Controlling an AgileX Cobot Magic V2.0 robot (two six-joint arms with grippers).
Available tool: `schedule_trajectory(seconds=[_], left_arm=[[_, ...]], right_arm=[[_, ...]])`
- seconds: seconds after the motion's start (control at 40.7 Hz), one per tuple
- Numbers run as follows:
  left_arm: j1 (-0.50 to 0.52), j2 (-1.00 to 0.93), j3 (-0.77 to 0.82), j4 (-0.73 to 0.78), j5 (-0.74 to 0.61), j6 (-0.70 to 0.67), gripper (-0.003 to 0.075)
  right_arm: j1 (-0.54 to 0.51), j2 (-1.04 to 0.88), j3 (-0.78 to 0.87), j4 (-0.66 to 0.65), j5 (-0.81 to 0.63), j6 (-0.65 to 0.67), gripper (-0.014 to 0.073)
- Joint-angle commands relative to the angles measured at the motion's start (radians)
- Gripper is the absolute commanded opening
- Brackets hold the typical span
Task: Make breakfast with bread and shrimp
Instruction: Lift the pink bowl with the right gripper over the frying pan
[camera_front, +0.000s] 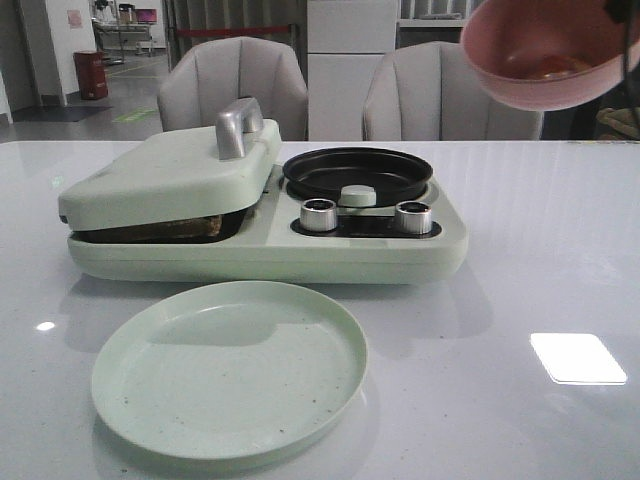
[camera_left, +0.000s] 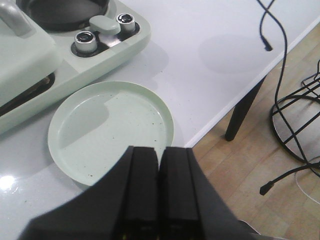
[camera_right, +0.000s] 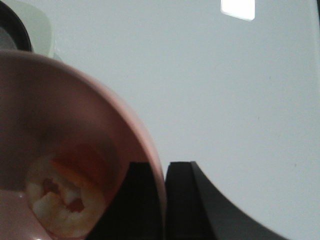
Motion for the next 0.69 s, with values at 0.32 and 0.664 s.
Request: schedule_trajectory(seconds=[0.32, 0.664], left_arm=[[-0.007, 0.0, -0.031, -0.001, -0.082, -0.007, 0.0101], [-0.007, 0.0, -0.031, -0.001, -0.082, -0.007, 0.0101]], right_arm=[[0.271, 0.356, -0.421, -0.684, 0.07, 0.234, 0.0048], [0.367, 0.493, -0.495, -1.023, 0.18, 0.283, 0.0048]])
